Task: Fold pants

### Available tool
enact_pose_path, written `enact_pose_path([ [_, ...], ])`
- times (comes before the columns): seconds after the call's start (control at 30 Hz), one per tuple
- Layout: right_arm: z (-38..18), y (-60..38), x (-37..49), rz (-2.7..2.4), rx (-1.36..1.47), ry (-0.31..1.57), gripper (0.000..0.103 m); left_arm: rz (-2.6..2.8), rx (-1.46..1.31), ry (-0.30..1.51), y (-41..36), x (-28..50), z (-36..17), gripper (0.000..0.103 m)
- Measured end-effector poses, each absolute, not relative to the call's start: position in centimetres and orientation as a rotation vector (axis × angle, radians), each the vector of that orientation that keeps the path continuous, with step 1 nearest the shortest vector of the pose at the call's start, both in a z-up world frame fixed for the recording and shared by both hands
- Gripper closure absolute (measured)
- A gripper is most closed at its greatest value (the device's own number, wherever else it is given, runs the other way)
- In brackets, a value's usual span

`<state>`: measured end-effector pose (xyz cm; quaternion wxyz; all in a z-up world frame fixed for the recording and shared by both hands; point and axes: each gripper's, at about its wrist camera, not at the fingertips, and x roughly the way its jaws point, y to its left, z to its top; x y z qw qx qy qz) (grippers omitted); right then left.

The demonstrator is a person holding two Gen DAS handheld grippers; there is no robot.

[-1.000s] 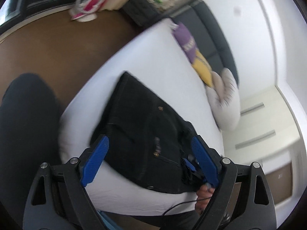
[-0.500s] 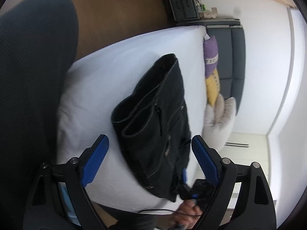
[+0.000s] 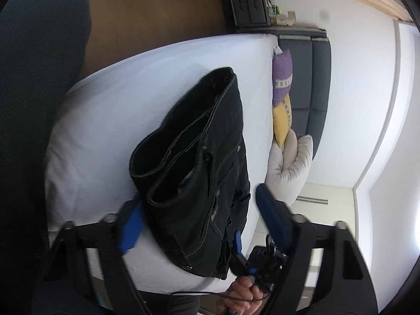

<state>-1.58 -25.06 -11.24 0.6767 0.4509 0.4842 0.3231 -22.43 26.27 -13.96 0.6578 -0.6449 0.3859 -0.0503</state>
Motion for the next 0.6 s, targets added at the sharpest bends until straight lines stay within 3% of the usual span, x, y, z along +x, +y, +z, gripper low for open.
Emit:
enact_pose_path([
  [0.13,-10.4,-25.0,0.0,0.672,0.919,1.144,0.056,-0.146,-1.417,0.905,25.5,-21.4,-13.2,0.063],
  [0.2,-10.3,-24.4,0.8,0.657,0.858,1.186,0.075,-0.168,-1.358,0.915,24.9,-20.7,-12.6,0.072],
  [0.3,-10.3,-22.9,1.6,0.679,0.782,1.23,0.087,-0.197,-1.251,0.91,24.3,-20.0,-10.7,0.077],
  [0.47,-11.8,-20.3,2.4,0.661,0.643,1.335,0.09,-0.226,-1.083,0.888,22.5,-18.5,-7.5,0.08],
  [0.5,-12.4,-20.1,2.5,0.634,0.609,1.367,0.103,-0.228,-1.065,0.887,22.0,-18.1,-7.1,0.08],
  [0.6,-14.0,-20.7,2.5,0.616,0.654,1.383,0.103,-0.235,-1.018,0.877,20.9,-17.4,-5.8,0.083],
])
